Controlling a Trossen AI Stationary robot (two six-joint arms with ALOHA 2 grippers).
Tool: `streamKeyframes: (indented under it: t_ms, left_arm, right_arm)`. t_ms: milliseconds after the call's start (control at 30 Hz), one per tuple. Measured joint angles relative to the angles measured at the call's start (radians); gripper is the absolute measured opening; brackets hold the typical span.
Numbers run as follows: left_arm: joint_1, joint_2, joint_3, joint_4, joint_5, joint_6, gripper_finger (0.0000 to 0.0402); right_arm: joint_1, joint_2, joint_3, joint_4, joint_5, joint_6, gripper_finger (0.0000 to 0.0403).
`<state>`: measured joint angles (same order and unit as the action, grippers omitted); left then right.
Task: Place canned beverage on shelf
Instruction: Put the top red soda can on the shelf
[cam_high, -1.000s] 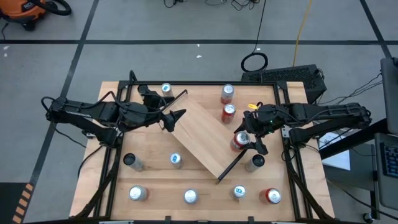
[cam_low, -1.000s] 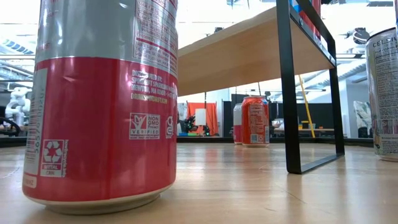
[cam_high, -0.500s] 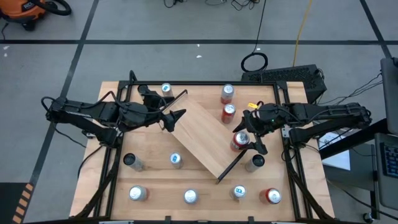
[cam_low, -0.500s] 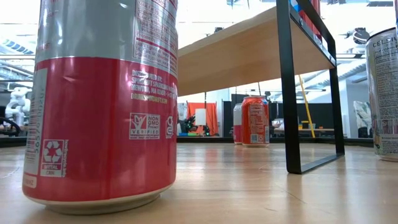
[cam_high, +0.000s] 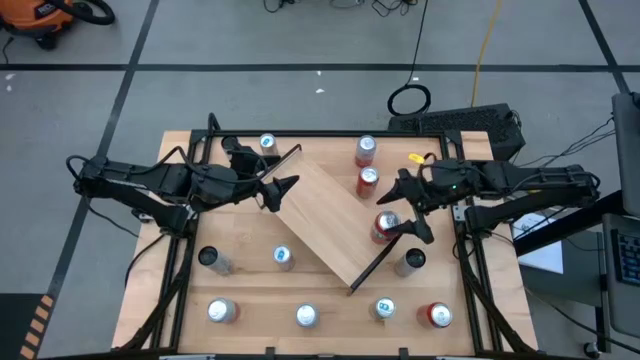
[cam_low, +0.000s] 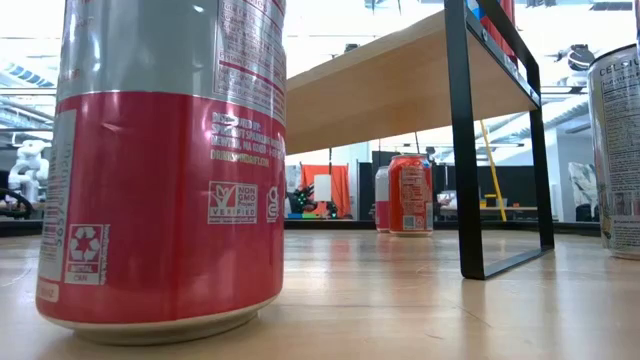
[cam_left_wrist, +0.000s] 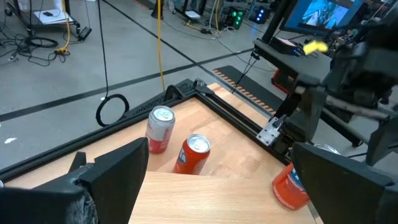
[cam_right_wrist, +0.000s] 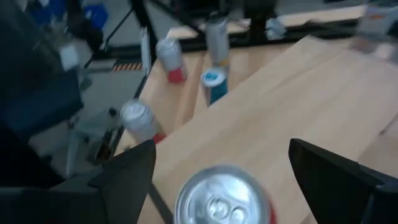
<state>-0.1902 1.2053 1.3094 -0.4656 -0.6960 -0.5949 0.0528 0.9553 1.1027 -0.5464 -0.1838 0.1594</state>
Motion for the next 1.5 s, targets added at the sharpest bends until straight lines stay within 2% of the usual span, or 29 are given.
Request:
streamKeyframes:
  t_ms: [200,500,1033,1233,1500]
  left_arm:
    - [0.000,0.000,0.000,0.000,0.000,-0.001,0.0397]
    - [0.000,0.000,0.000,0.000,0.000,-0.001,0.0397]
    - [0.000,0.000,0.000,0.000,0.011,0.000,0.0397]
    - [0.000,0.000,0.000,0.000,0.011,0.008,0.0397]
    - [0.000,0.000,0.000,-0.007,0.011,0.008,0.0397]
  right_arm:
    - [0.000,-0.051,0.054,-0.147,0.001,0.094,0.0338]
    - [0.000,-0.089,0.064,-0.413,0.059,0.094,0.0285]
    - [0.000,0.011,0.063,-0.428,0.053,0.089,0.0137]
    - [0.000,0.017,0.063,-0.426,0.053,0.087,0.0112]
    - [0.000,0.017,0.063,-0.424,0.053,0.089,0.0105]
